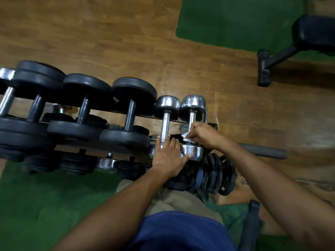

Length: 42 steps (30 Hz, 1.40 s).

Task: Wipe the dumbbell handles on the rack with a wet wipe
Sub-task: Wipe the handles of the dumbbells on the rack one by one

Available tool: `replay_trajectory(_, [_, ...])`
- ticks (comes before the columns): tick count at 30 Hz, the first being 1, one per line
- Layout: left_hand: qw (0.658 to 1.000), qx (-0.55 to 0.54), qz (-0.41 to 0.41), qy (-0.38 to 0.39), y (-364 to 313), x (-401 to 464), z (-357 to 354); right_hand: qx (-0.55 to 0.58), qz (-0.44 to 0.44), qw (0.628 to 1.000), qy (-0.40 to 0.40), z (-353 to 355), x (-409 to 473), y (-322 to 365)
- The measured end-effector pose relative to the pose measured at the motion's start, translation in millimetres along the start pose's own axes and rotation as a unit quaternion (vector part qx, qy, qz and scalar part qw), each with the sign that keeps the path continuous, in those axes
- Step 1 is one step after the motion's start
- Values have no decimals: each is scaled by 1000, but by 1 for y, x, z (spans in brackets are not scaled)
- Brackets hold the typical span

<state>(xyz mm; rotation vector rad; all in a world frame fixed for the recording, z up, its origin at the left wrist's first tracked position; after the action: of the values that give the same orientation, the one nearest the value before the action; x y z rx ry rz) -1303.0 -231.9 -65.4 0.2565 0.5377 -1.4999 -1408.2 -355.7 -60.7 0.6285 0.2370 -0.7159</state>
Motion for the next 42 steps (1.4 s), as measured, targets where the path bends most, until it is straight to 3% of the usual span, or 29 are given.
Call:
replay_trajectory(4, [1000,-1,2,-2,1,1,-1,2,-100,988,-120,15,9,-16])
replay_trajectory(6, [1000,-4,2,1,2,1,-2,-5,-68,994,-89,12,11,-11])
replay_trajectory(9, [1000,-6,2,1,1,1,-2,-61,38,997,42,-1,7,12])
replay_trajectory(11, [1000,-7,2,1,1,1,-2,-89,59,992,69,-2,7,18])
replay_trajectory(16, [1000,-2,1,1,2,2,-2,-102,-44,989,-101,22,23,3])
replay_trajectory(23, [1000,6,2,-3,1,2,-3,-149,-22,977,-154,15,19,7])
replay_trajectory(30, [1000,13,0,-6,0,2,-5,18,-216,939,-267,13,11,-10])
replay_trajectory(32, [1000,10,0,-7,0,2,-4,56,-243,922,-297,11,0,-5])
replay_trajectory(37, [1000,15,0,-12,0,1,-3,120,-269,914,-281,-5,-16,-9])
replay_trajectory(42, [1000,18,-2,-17,1,1,-5,190,-306,882,-305,6,4,-26])
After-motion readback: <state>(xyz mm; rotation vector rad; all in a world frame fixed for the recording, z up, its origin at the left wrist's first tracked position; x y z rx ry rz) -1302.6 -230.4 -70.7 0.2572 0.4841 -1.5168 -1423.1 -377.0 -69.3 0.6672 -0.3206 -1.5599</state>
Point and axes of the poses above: each hand's wrist, its own x-axis towards the middle knuckle, its own z-axis out of the back of the hand, y = z × x, the point moved 5 cm from there along x, towards the middle knuckle, and after that the axes turned 5 degrees about -y, right-handed, at the moved point
